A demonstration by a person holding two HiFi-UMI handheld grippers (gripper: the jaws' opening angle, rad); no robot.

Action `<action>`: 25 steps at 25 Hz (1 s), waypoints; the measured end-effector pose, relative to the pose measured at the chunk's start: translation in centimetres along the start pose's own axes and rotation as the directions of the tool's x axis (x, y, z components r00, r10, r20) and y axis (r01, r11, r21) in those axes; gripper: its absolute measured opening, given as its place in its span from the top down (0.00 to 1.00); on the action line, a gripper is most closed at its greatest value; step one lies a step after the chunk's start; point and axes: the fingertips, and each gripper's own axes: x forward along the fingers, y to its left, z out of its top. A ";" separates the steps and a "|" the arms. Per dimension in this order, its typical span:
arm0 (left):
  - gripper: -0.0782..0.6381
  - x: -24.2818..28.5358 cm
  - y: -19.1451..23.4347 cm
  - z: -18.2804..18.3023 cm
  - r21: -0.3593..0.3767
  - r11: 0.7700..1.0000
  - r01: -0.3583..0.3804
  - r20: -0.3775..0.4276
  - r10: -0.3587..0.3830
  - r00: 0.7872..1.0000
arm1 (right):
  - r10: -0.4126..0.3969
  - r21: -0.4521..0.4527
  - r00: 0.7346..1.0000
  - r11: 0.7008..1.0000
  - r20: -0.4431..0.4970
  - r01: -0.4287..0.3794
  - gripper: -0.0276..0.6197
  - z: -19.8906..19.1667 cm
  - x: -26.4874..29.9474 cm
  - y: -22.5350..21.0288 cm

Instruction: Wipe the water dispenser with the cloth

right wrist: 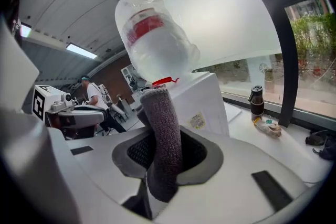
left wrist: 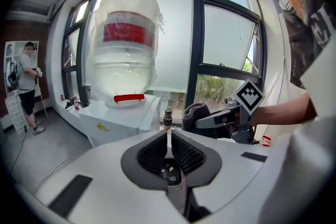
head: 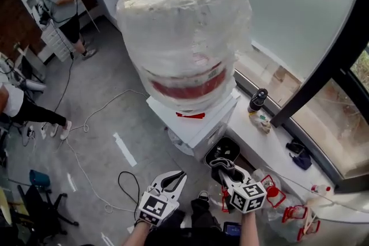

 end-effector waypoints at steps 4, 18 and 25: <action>0.86 -2.8 0.3 0.3 -0.004 1.000 -0.017 0.023 0.017 1.000 | 0.021 -0.019 1.000 1.000 0.019 -0.021 0.79 1.2 -0.9 3.2; 0.86 -17.4 2.8 -1.9 0.002 0.996 -0.089 0.094 0.088 0.992 | 0.098 -0.070 0.992 0.993 0.076 -0.092 0.79 0.4 -1.8 18.8; 0.86 -24.8 1.3 -6.1 -0.029 0.994 -0.103 0.110 0.106 0.988 | 0.110 -0.123 0.991 0.987 0.079 -0.099 0.79 -2.0 -5.0 25.9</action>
